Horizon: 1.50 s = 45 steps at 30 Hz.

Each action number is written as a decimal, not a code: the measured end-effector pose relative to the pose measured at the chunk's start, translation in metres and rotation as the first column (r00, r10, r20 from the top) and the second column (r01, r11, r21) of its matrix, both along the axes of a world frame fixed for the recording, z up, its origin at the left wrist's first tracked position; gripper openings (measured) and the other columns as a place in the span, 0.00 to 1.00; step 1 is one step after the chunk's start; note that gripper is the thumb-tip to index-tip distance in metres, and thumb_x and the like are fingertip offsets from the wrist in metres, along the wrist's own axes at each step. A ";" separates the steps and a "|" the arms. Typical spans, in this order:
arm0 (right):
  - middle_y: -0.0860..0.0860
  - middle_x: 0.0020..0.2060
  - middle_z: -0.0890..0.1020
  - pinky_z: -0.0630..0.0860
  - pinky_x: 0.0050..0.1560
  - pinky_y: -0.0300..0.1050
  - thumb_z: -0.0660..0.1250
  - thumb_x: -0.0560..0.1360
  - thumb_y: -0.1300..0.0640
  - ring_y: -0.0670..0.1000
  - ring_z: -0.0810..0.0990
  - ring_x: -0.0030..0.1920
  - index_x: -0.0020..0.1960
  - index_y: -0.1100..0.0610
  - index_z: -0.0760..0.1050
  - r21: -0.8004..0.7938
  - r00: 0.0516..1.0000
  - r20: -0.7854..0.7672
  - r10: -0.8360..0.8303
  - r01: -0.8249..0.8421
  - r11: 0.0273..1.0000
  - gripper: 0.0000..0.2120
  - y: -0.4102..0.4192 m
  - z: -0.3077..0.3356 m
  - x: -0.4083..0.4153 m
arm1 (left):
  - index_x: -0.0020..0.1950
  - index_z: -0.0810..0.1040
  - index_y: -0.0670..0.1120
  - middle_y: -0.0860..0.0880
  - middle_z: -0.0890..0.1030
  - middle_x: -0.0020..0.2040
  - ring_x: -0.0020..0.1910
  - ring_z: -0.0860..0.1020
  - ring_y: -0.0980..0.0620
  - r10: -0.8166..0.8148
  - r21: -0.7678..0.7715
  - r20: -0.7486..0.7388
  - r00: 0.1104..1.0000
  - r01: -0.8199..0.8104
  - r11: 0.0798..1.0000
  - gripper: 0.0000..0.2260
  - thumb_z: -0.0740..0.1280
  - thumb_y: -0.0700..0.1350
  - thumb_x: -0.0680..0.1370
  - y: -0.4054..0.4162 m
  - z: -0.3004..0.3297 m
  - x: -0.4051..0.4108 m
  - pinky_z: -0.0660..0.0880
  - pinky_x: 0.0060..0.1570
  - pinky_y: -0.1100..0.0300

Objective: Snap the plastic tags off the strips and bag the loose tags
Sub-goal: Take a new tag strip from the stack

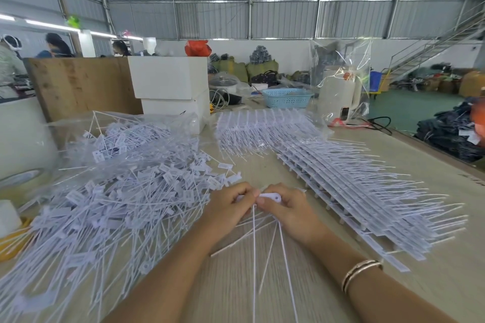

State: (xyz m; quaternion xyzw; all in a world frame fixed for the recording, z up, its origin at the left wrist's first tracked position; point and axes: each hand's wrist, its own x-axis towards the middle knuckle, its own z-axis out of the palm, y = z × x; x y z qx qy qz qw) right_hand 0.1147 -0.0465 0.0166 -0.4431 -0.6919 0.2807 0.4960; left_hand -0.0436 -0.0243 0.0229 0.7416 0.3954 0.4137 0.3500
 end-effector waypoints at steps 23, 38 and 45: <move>0.39 0.31 0.78 0.68 0.45 0.41 0.66 0.76 0.60 0.41 0.76 0.35 0.37 0.46 0.77 0.168 0.999 -0.027 -0.039 0.043 0.985 0.12 -0.002 0.006 -0.007 | 0.30 0.75 0.46 0.48 0.74 0.25 0.25 0.73 0.55 0.142 -0.384 0.367 0.920 0.011 0.923 0.18 0.64 0.52 0.78 -0.008 0.005 0.016 0.70 0.33 0.63; 0.46 0.51 0.74 0.54 0.68 0.54 0.56 0.81 0.50 0.51 0.68 0.61 0.49 0.50 0.74 -0.106 0.860 0.148 -0.489 0.506 0.856 0.09 0.016 0.000 0.001 | 0.44 0.78 0.42 0.52 0.81 0.28 0.28 0.80 0.57 0.260 -0.224 0.277 0.925 -0.201 0.954 0.09 0.69 0.48 0.76 0.011 0.019 0.007 0.73 0.28 0.69; 0.47 0.67 0.68 0.48 0.71 0.55 0.51 0.82 0.49 0.50 0.58 0.71 0.68 0.48 0.68 -0.173 0.855 0.039 -0.517 0.516 0.839 0.17 0.016 0.002 0.008 | 0.40 0.77 0.50 0.54 0.82 0.38 0.36 0.79 0.60 0.126 -0.012 -0.206 0.970 -0.131 0.991 0.08 0.73 0.51 0.72 0.031 0.023 0.032 0.73 0.37 0.66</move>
